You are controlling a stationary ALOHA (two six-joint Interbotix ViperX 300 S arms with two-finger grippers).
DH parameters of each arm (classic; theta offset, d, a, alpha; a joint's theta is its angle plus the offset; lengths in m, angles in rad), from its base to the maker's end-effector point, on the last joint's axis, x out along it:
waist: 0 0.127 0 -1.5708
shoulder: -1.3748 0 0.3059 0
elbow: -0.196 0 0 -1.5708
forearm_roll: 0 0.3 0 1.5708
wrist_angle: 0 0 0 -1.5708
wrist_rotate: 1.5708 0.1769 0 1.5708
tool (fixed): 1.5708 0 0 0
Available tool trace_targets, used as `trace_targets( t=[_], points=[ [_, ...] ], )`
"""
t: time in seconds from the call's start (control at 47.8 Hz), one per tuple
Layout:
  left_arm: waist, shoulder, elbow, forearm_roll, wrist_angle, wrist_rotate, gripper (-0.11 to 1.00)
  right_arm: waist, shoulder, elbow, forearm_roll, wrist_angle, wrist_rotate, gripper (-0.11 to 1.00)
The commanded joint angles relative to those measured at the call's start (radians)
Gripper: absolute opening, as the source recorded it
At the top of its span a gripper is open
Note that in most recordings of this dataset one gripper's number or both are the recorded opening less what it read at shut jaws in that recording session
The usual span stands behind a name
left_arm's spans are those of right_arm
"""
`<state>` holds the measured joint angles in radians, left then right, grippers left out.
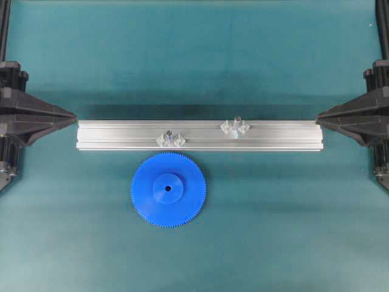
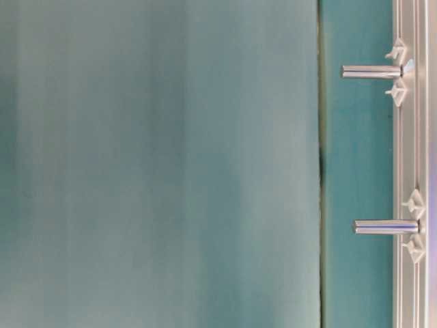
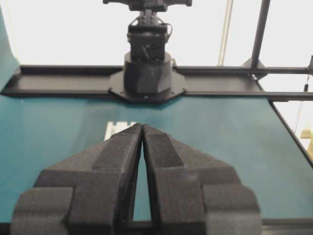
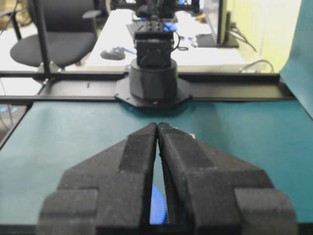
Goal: Insert the large gear onto the shaft.
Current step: 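Move the left gripper over the blue gear's hub, opened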
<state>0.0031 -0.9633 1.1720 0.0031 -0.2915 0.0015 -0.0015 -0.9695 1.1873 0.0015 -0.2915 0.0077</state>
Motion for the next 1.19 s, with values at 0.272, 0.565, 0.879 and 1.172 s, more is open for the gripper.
trace_targets(
  t=[0.272,0.565,0.879,1.172],
  points=[
    [-0.005,0.074,0.008,0.015,-0.058,-0.124,0.01,-0.029,-0.037,0.081,0.032,-0.028,0.061,0.08],
    [-0.034,0.13,-0.051,0.017,0.143,-0.123,0.01,-0.044,-0.041,0.072,0.032,0.132,0.077,0.07],
    [-0.058,0.295,-0.118,0.017,0.193,-0.123,0.01,-0.044,-0.04,0.057,0.032,0.232,0.084,0.07],
    [-0.066,0.479,-0.207,0.015,0.241,-0.129,0.01,-0.044,-0.044,0.055,0.032,0.268,0.103,0.07]
  ],
)
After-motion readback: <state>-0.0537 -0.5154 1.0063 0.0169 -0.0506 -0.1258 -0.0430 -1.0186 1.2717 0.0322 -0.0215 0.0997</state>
